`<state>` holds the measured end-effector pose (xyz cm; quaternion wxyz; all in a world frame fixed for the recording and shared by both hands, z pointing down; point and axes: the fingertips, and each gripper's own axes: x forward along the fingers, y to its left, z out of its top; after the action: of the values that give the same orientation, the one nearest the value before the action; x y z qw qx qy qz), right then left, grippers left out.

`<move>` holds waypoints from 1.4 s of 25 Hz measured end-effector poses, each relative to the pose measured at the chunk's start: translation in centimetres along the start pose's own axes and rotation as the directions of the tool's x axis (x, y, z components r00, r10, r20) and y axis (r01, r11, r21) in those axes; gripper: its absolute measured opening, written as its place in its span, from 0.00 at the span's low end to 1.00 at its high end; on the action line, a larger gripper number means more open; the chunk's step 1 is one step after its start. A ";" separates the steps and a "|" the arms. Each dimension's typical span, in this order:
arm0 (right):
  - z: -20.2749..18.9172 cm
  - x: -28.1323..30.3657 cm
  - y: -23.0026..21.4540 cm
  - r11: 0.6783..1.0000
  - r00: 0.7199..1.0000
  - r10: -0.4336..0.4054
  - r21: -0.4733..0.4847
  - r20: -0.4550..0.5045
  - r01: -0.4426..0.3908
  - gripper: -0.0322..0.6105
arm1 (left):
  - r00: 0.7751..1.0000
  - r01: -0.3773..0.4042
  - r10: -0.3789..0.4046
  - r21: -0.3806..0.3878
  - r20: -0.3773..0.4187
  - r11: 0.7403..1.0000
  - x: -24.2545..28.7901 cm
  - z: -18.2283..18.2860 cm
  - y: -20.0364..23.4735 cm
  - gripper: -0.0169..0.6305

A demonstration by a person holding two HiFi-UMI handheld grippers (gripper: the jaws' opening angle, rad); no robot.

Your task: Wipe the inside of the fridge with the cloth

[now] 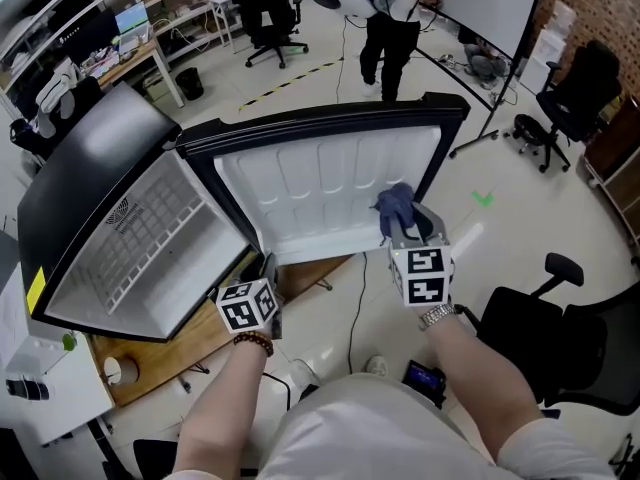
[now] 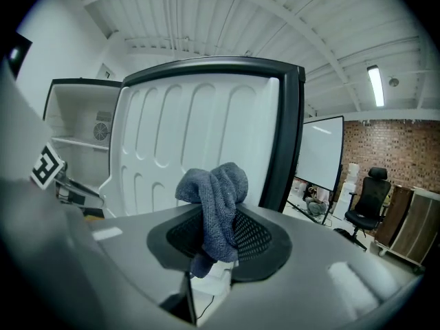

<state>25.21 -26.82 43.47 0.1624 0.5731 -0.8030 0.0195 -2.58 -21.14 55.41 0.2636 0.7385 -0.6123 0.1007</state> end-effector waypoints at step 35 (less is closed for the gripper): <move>0.4 -3.1 13.6 0.943 0.952 0.306 -0.134 -0.004 -0.304 0.20 | 0.972 0.233 -0.150 -0.671 0.180 0.704 3.6 -1.5 -1.5 0.12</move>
<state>13.41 -19.42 44.33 0.1886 0.4298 -0.8829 -0.0142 -0.06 -23.20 57.99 0.4928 0.6520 -0.5393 -0.2029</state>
